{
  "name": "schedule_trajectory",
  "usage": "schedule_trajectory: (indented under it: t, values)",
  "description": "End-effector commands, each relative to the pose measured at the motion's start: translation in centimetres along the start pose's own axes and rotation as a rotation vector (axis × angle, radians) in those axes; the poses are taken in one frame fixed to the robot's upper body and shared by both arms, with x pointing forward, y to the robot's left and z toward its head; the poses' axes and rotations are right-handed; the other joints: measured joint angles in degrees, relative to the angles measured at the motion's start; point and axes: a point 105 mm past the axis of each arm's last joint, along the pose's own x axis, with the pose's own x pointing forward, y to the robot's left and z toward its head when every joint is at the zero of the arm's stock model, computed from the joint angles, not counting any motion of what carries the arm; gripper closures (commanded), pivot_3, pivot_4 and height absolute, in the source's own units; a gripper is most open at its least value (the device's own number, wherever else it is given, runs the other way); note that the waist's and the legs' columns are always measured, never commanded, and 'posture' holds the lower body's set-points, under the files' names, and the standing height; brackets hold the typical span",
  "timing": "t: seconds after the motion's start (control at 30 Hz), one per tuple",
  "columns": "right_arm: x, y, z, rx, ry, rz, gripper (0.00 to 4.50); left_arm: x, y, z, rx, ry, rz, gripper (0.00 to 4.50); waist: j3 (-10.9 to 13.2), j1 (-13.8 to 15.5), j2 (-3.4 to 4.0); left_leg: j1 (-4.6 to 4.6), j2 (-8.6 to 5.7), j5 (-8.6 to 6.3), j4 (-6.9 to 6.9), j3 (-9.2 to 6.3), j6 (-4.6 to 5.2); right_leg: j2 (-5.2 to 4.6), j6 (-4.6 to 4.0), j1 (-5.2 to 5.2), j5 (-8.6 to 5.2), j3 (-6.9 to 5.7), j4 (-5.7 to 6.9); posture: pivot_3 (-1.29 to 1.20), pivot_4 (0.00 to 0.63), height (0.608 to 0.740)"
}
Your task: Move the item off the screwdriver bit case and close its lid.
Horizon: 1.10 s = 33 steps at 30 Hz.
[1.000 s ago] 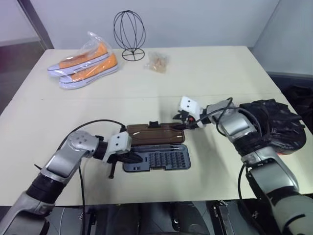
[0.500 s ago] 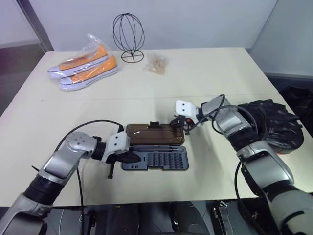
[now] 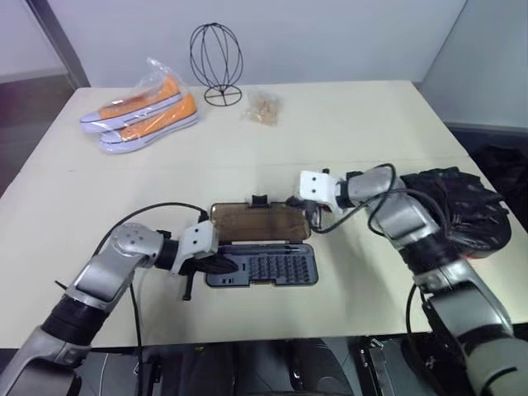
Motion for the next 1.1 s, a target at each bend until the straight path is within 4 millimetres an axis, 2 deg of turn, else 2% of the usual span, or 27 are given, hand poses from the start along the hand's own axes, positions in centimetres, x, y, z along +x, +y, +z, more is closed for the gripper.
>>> schedule_trajectory:
  t: [0.03,0.13,0.33,0.37,0.4,0.47,0.6,0.67,0.73,0.8,0.87,0.93,1.0,1.03,1.07,1.1]
  values:
    - [-2.8,-1.4,1.5,-0.06,-0.003,-0.173,4.45,0.4,-0.5,-2.1,-0.088,0.055,0.001,4.5,0.0,0.34,0.0,0.0,0.0,0.0,0.0,0.0,0.0,0.0,0.0,0.0,0.0,0.0,-0.01,0.0,0.15,0.74]
    - [-3.5,0.0,1.8,-0.105,0.003,-0.234,4.45,0.5,-0.5,-2.0,-0.1,0.046,0.0,4.5,0.0,0.82,0.0,-0.01,-0.01,0.0,0.0,0.02,0.0,0.0,-0.09,0.0,-0.06,0.0,-0.05,0.0,0.15,0.74]
    - [-3.9,0.9,2.4,-0.087,-0.008,-0.308,4.45,0.5,-0.7,-1.6,-0.131,0.014,-0.009,4.5,0.0,0.86,0.0,-0.01,0.0,0.0,0.0,0.03,0.0,0.02,-0.15,0.0,-0.1,0.0,-0.08,0.0,0.15,0.74]
    - [-3.9,1.0,2.3,-0.084,-0.005,-0.307,4.5,0.3,-0.9,-1.0,-0.158,-0.02,-0.026,3.94,0.0,0.86,0.0,-0.02,0.0,0.0,0.0,0.03,0.0,0.02,-0.15,0.0,-0.11,0.0,-0.08,0.0,0.15,0.74]
    - [-3.8,1.1,2.2,-0.082,-0.003,-0.307,4.5,0.2,-1.0,-0.5,-0.177,-0.044,-0.04,3.66,0.0,0.83,-0.01,-0.02,0.0,0.0,0.0,0.03,0.0,0.02,-0.15,0.0,-0.11,0.0,-0.08,0.0,0.15,0.74]
    - [-3.7,1.2,2.0,-0.087,0.004,-0.302,4.5,-0.9,-1.6,1.6,-0.181,-0.121,-0.082,2.64,0.05,0.8,-0.07,-0.03,0.01,0.0,0.0,0.03,0.0,0.02,-0.15,0.0,-0.11,0.0,-0.09,0.0,0.15,0.74]
    - [-3.7,1.3,1.9,-0.097,0.004,-0.296,4.5,-3.1,-0.6,5.4,-0.19,-0.257,-0.045,0.59,0.14,0.85,-0.11,-0.13,0.04,0.0,0.0,0.01,0.0,0.03,-0.15,-0.1,-0.11,0.0,-0.08,0.0,0.15,0.74]
    - [-3.8,1.3,1.8,-0.104,0.007,-0.293,4.5,-4.1,-0.3,6.7,-0.21,-0.312,-0.041,0.59,0.17,0.83,-0.15,-0.14,0.04,0.0,0.0,0.0,0.0,0.03,-0.14,-0.1,-0.11,-0.02,-0.09,0.0,0.15,0.74]
    - [-3.8,1.4,1.8,-0.114,0.006,-0.287,4.5,-5.3,1.0,8.1,-0.251,-0.375,-0.009,0.59,0.19,0.77,-0.15,-0.13,0.03,0.0,0.0,0.01,0.0,0.03,-0.14,-0.1,-0.11,-0.02,-0.09,0.0,0.15,0.74]
    - [-3.8,1.5,1.9,-0.126,0.001,-0.279,4.5,-7.4,4.1,10.5,-0.313,-0.511,0.086,0.59,0.22,1.08,-0.16,-0.13,0.01,0.0,0.0,0.0,0.0,0.03,-0.1,-0.08,-0.09,-0.02,-0.1,0.0,0.15,0.74]
    - [-3.8,1.6,2.0,-0.141,-0.001,-0.275,4.5,-9.6,8.8,11.9,-0.373,-0.635,0.261,0.59,0.29,1.16,-0.28,-0.16,-0.05,0.0,0.06,-0.05,0.0,0.06,-0.01,-0.07,-0.05,-0.09,-0.09,0.0,0.15,0.74]
    - [-3.8,1.6,2.0,-0.151,-0.002,-0.273,4.5,-10.6,12.2,11.7,-0.401,-0.649,0.416,0.59,0.3,1.02,-0.31,-0.14,-0.14,0.0,0.09,-0.08,0.0,0.07,0.05,-0.03,-0.03,-0.12,-0.11,0.0,0.15,0.74]
    - [-3.9,1.6,2.0,-0.161,-0.001,-0.274,4.5,-9.9,14.4,9.8,-0.352,-0.533,0.539,0.59,0.28,0.56,-0.27,-0.11,-0.18,0.0,0.04,0.0,0.0,0.05,0.06,-0.04,-0.02,-0.06,-0.15,0.0,0.15,0.74]
    - [-3.9,1.6,2.0,-0.164,-0.001,-0.274,4.5,-9.5,15.1,8.9,-0.318,-0.48,0.571,1.14,0.28,0.48,-0.26,-0.09,-0.19,-0.01,-0.02,0.05,0.01,0.04,0.06,-0.06,-0.02,-0.01,-0.16,0.0,0.15,0.74]
    - [-3.9,1.6,2.0,-0.169,-0.002,-0.275,4.5,-8.9,15.5,8.1,-0.273,-0.422,0.581,1.42,0.28,0.51,-0.26,-0.09,-0.21,-0.01,-0.12,0.09,0.01,0.04,0.06,-0.12,-0.02,0.02,-0.2,0.0,0.15,0.74]
    - [-3.9,1.6,2.0,-0.173,-0.003,-0.275,4.5,-8.1,15.6,7.2,-0.244,-0.369,0.575,1.94,0.28,0.62,-0.26,-0.13,-0.21,0.0,-0.17,0.09,0.0,0.04,0.06,-0.17,-0.02,0.02,-0.21,0.0,0.15,0.74]
